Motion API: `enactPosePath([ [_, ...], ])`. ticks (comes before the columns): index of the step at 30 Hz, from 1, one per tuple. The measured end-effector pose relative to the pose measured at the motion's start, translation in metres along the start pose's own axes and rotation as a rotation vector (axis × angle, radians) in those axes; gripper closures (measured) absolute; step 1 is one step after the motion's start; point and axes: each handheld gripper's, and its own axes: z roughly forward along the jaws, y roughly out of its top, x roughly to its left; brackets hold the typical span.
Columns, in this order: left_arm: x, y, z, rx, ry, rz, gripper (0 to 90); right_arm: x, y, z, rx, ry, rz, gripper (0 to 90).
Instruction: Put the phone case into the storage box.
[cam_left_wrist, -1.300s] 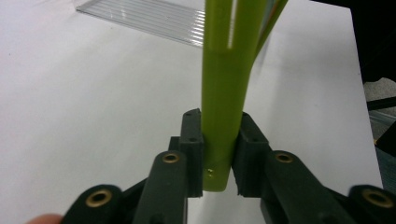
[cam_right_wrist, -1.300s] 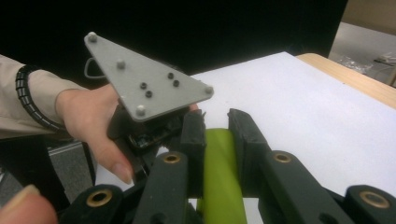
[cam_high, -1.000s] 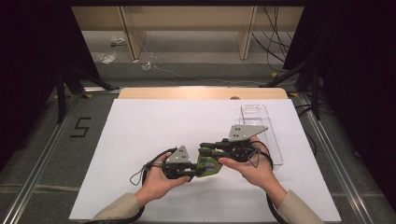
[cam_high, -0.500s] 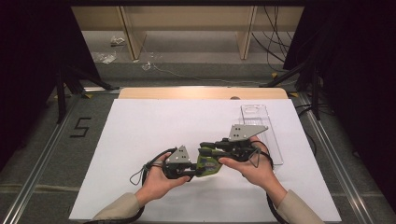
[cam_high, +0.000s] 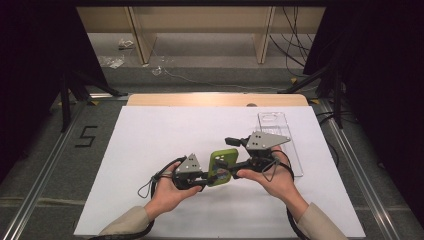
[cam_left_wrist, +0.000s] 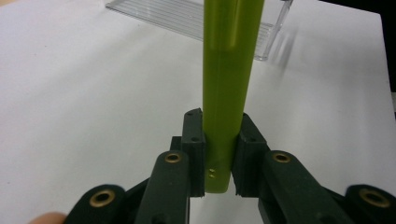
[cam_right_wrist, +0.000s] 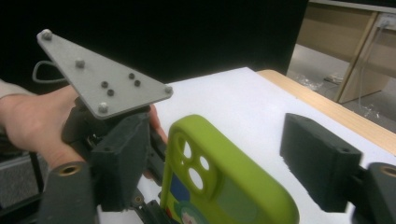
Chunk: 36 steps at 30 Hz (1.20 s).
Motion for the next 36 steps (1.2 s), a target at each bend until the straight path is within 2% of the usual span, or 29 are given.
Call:
enactPosePath([
  [1, 0.001, 0.0, -0.001, -0.007, 0.016, -0.01, 77.1, -0.001, -0.001, 0.0, -0.017, -0.004, 0.018, 23.5],
  [5, 0.003, 0.0, -0.002, -0.017, 0.043, -0.026, 77.1, -0.002, -0.002, -0.001, -0.042, -0.017, 0.034, 23.6],
  [6, 0.004, 0.0, -0.002, -0.023, 0.06, -0.039, 77.1, -0.002, -0.003, -0.002, -0.053, -0.036, 0.039, 23.4],
  [8, 0.005, 0.0, -0.003, -0.026, 0.067, -0.046, 77.1, -0.003, -0.003, -0.002, -0.059, -0.042, 0.044, 23.6],
  [9, 0.006, 0.001, -0.003, -0.035, 0.084, -0.059, 77.0, -0.004, -0.005, -0.002, -0.069, -0.054, 0.052, 23.5],
  [12, 0.007, 0.001, -0.003, -0.042, 0.101, -0.069, 77.0, -0.004, -0.007, -0.002, -0.077, -0.069, 0.059, 20.2],
  [13, 0.007, 0.002, -0.003, -0.048, 0.111, -0.074, 77.0, -0.005, -0.009, -0.002, -0.082, -0.097, 0.067, 17.1],
  [17, 0.008, 0.003, -0.004, -0.058, 0.137, -0.088, 77.0, -0.006, -0.012, -0.002, -0.094, -0.126, 0.077, 15.9],
  [20, 0.008, 0.004, -0.004, -0.067, 0.147, -0.097, 77.0, -0.007, -0.016, -0.001, -0.09, -0.139, 0.093, 15.8],
  [36, 0.008, 0.006, -0.002, -0.078, 0.194, -0.129, 76.9, -0.005, -0.023, 0.004, -0.088, -0.194, 0.105, 10.6],
])
